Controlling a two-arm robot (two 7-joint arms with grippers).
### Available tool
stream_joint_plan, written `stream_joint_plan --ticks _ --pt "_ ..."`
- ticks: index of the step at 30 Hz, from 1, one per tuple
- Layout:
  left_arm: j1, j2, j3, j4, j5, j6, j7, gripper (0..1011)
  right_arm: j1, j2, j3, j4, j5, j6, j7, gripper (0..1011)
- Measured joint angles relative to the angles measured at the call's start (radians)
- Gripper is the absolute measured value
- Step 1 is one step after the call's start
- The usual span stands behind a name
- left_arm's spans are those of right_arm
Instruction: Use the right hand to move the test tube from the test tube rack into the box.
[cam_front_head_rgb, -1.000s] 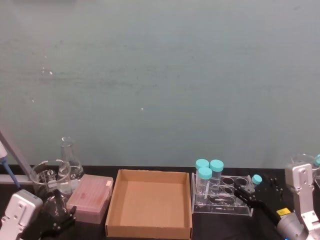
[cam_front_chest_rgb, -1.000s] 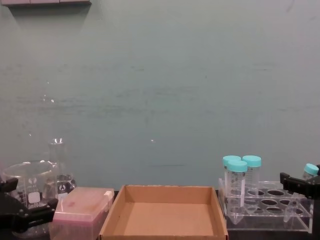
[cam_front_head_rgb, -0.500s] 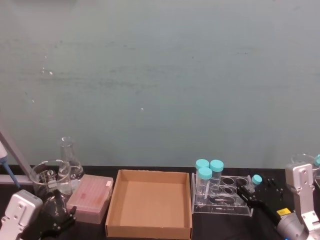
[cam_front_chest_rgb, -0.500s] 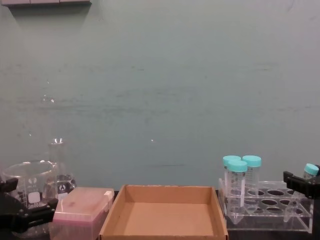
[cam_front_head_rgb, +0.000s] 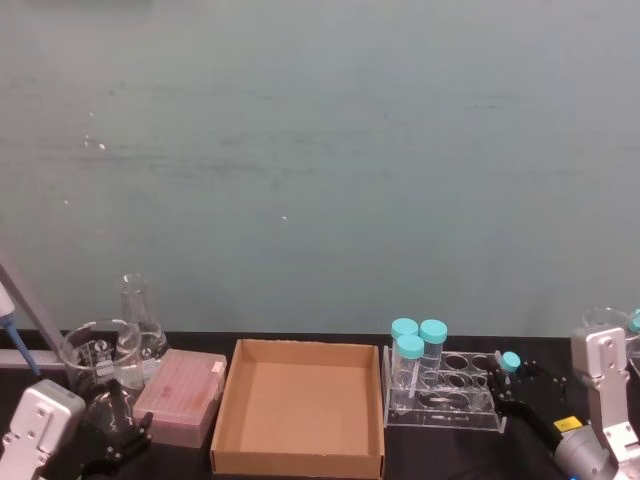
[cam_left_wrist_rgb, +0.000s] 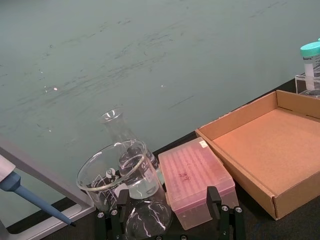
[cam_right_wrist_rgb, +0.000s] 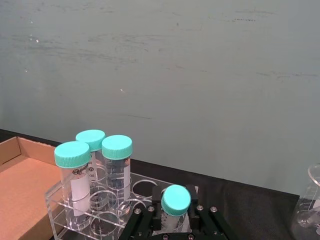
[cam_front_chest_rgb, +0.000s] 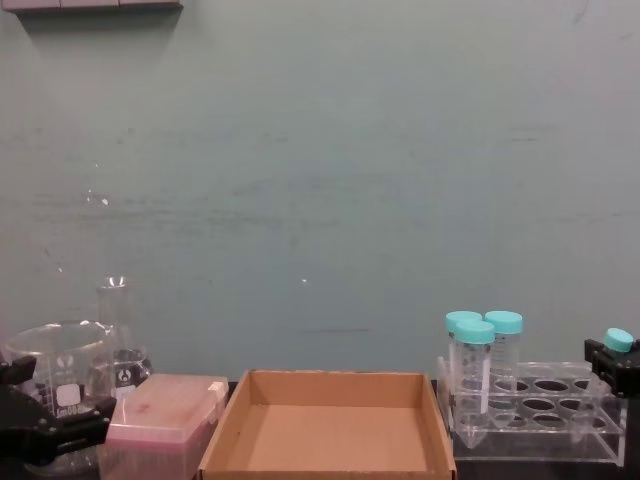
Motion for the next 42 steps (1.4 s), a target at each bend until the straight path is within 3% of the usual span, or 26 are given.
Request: stream_joint_plan --ticks 1,6,17,27,42 --pt "0.000 0.000 0.000 0.000 0.000 0.000 0.000 1000 0.000 0.000 0.000 0.000 0.000 0.000 0.000 282" --pt "0.000 0.000 0.000 0.000 0.000 0.000 0.000 1000 0.000 0.000 0.000 0.000 0.000 0.000 0.000 224" --pt "0.000 0.000 0.000 0.000 0.000 0.000 0.000 1000 0.000 -0.006 0.007 0.000 -0.010 -0.004 0.000 218" --pt "0.000 0.000 0.000 0.000 0.000 0.000 0.000 1000 0.008 -0.020 0.045 -0.020 -0.014 -0.020 0.017 218" --pt "0.000 0.000 0.000 0.000 0.000 0.000 0.000 1000 0.001 -0.017 0.116 -0.182 0.023 0.031 0.064 218"
